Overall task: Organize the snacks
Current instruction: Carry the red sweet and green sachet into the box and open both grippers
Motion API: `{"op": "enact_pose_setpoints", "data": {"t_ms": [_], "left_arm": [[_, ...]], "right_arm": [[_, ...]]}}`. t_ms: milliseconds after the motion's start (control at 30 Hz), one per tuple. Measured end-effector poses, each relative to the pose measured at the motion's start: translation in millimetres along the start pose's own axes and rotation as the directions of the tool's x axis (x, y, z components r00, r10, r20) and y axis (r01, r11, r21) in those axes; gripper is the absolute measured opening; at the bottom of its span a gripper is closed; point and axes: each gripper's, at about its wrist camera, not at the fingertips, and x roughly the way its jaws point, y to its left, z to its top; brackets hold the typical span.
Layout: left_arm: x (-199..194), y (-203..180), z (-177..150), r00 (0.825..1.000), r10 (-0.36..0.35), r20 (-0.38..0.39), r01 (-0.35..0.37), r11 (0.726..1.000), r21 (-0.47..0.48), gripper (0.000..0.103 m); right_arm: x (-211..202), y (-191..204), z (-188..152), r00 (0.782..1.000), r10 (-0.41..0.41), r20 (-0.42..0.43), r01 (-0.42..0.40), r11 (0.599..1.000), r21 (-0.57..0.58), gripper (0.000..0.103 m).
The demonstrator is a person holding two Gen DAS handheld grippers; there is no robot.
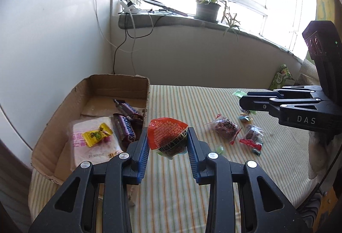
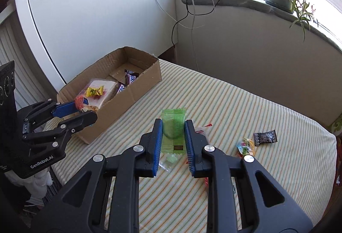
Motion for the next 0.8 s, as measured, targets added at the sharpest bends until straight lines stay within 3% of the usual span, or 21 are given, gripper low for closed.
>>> {"op": "enact_pose_setpoints", "data": {"t_ms": [367, 733, 767, 800], "left_arm": [[-2.4, 70.8, -2.2, 0.992, 0.123, -0.008, -0.124, 0.990, -0.065, 0.032], [2.5, 101.5, 1.2, 0.988, 0.152, -0.012, -0.152, 0.982, -0.113, 0.033], [2.3, 102.3, 1.2, 0.988, 0.152, -0.011, -0.153, 0.982, -0.113, 0.036], [2.7, 102.9, 1.2, 0.988, 0.151, -0.014, -0.152, 0.982, -0.115, 0.037]], "right_arm": [[55.8, 58.1, 62.1, 0.995, 0.096, -0.005, -0.096, 0.994, -0.060, 0.021], [117.0, 104.0, 102.9, 0.981, 0.184, -0.054, -0.189, 0.977, -0.095, 0.022], [119.5, 104.3, 103.8, 0.981, 0.187, -0.046, -0.190, 0.978, -0.087, 0.024], [121.4, 104.9, 104.6, 0.982, 0.185, -0.042, -0.188, 0.979, -0.084, 0.036]]}}
